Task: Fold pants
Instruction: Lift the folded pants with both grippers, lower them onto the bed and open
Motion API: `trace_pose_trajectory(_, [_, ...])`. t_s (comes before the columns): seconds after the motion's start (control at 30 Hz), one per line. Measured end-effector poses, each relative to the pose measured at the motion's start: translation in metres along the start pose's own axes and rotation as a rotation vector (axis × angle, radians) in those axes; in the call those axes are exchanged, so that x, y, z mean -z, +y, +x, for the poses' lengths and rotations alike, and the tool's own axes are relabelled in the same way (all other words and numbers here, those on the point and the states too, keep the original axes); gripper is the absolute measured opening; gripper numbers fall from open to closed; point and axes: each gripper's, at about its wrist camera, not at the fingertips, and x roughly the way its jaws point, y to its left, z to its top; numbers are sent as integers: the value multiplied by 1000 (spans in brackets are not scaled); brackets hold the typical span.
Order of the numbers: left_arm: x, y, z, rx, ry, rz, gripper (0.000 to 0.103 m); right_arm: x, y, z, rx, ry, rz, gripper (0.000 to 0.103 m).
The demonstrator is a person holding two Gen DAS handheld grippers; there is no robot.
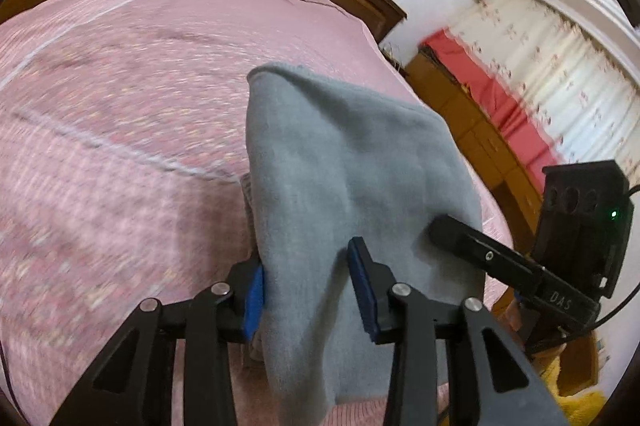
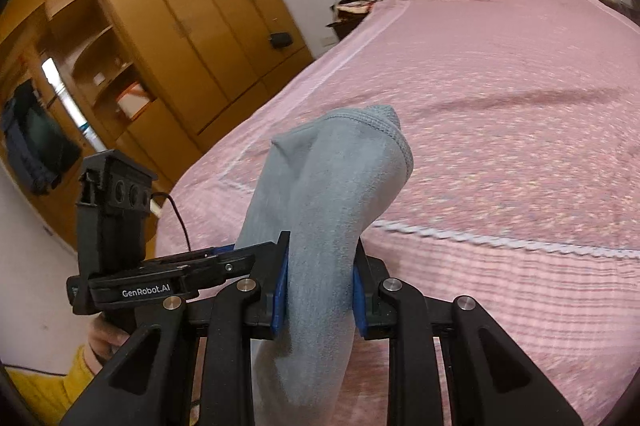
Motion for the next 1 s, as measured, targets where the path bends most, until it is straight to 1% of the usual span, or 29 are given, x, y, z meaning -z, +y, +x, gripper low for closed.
trace_pose_trajectory(0.13, [-12, -10, 34, -13, 41, 17, 39, -1, -24, 1, 63, 3, 13, 26])
trace_pose_trajectory(0.3, [-16, -21, 67, -93, 66, 90, 39, 6, -53, 13, 119, 36, 34, 26])
trace_pose_trajectory(0.4, [-16, -18, 81, -128, 85, 110, 39, 13, -64, 22, 143, 53, 39, 26])
trace_pose_trajectory(0.53, [-13, -13, 93, -128, 101, 105, 41, 22, -72, 35, 197, 77, 23, 29])
trace_pose_trajectory(0.67, [-13, -13, 95, -139, 102, 122, 43, 27, -74, 38, 215, 86, 45, 37])
trace_pose_trajectory(0.83, [-9, -31, 85, -179, 97, 164, 43, 27, -72, 23, 240, 82, 58, 38])
trace_pose_trajectory(0.93, [0, -40, 67, -220, 91, 189, 43, 30, -66, 9, 282, 62, 53, 38])
trace_pose_trajectory(1.0, [7, -41, 56, -237, 92, 189, 43, 33, -63, 0, 298, 47, 48, 38])
